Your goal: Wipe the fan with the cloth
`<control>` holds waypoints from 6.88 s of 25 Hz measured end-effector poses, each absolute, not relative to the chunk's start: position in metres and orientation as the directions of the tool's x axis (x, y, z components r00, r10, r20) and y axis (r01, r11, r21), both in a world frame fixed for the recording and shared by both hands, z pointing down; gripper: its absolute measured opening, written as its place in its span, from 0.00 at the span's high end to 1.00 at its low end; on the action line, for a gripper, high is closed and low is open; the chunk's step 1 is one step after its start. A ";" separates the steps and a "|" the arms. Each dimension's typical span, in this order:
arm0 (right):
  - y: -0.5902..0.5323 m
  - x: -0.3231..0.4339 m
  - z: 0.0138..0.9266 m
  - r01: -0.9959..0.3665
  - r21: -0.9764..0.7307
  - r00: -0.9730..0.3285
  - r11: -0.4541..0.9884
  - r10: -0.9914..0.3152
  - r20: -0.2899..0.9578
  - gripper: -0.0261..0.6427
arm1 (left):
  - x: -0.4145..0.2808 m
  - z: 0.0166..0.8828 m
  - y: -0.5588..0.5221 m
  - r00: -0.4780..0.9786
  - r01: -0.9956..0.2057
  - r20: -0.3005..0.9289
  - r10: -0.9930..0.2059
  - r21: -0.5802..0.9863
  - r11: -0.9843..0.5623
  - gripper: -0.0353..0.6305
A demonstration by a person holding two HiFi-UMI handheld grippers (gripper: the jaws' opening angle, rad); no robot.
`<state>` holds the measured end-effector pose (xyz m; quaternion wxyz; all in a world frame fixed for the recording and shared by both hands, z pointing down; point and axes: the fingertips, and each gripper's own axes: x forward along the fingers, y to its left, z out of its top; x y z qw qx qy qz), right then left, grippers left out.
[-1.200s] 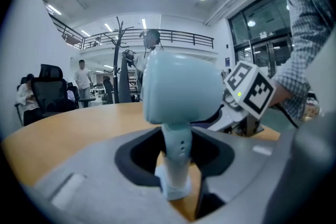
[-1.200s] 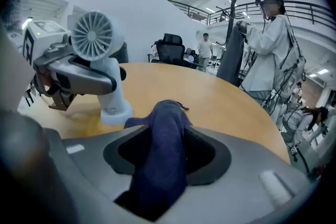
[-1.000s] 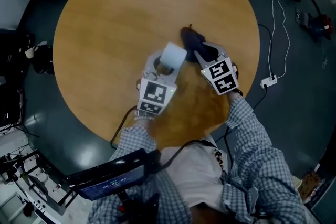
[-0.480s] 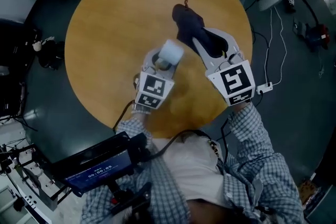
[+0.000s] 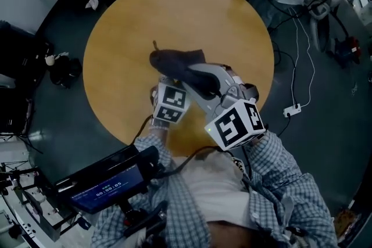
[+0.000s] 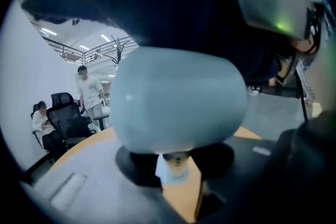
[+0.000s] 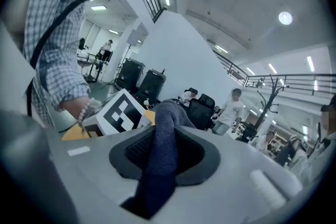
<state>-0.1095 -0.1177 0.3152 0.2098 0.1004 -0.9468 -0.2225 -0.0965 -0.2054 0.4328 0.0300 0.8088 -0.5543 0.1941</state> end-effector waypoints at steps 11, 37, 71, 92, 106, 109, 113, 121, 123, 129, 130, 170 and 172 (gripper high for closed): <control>-0.093 -0.106 0.289 0.042 0.236 -0.934 0.971 -0.045 0.353 0.83 | -0.088 0.406 -0.202 0.381 -0.887 0.237 -0.894 -0.178 -0.425 0.74; -0.233 -0.037 0.386 -0.447 -0.239 -0.886 0.862 -0.390 0.251 0.83 | -0.101 0.358 -0.181 0.449 -0.891 0.031 -0.893 -0.061 -0.450 0.74; -0.219 -0.094 0.388 -0.058 -0.106 -0.884 0.993 -0.002 0.468 0.83 | -0.044 0.360 -0.153 0.690 -0.712 0.063 -0.721 -0.119 -0.692 0.74; -0.228 -0.043 0.529 -0.474 -0.381 -0.838 0.794 -0.274 0.472 0.83 | -0.104 0.491 -0.183 0.512 -0.839 0.305 -0.803 -0.022 -0.544 0.74; -0.234 -0.034 0.593 -0.556 -0.308 -0.739 0.772 -0.290 0.608 0.81 | -0.110 0.528 -0.205 0.417 -0.884 0.415 -0.809 -0.022 -0.467 0.73; -0.235 -0.032 0.597 -0.563 -0.253 -0.717 0.787 -0.312 0.623 0.80 | -0.108 0.531 -0.208 0.412 -0.885 0.416 -0.811 -0.028 -0.464 0.73; -0.233 -0.032 0.600 -0.558 -0.227 -0.710 0.798 -0.319 0.628 0.77 | -0.105 0.532 -0.209 0.401 -0.891 0.414 -0.818 -0.033 -0.453 0.73; -0.233 -0.035 0.597 -0.549 -0.247 -0.735 0.798 -0.321 0.598 0.57 | -0.105 0.533 -0.204 0.403 -0.890 0.421 -0.813 -0.027 -0.456 0.66; -0.236 -0.034 0.594 -0.563 -0.234 -0.730 0.792 -0.344 0.591 0.56 | -0.109 0.535 -0.200 0.405 -0.890 0.427 -0.809 -0.019 -0.456 0.63; -0.251 -0.015 0.565 -0.626 -0.207 -0.717 0.752 -0.450 0.532 0.59 | -0.119 0.536 -0.185 0.381 -0.903 0.434 -0.817 -0.017 -0.430 0.62; -0.253 -0.011 0.558 -0.638 -0.202 -0.713 0.743 -0.471 0.519 0.62 | -0.121 0.535 -0.182 0.378 -0.904 0.434 -0.818 -0.018 -0.427 0.62; -0.204 0.031 0.426 -0.702 -0.146 -0.699 0.697 -0.635 0.328 0.96 | -0.121 0.398 -0.138 0.376 -0.921 0.167 -0.912 -0.045 -0.388 0.94; -0.203 0.032 0.427 -0.703 -0.150 -0.698 0.695 -0.634 0.334 0.96 | -0.121 0.397 -0.139 0.375 -0.921 0.171 -0.911 -0.043 -0.387 0.94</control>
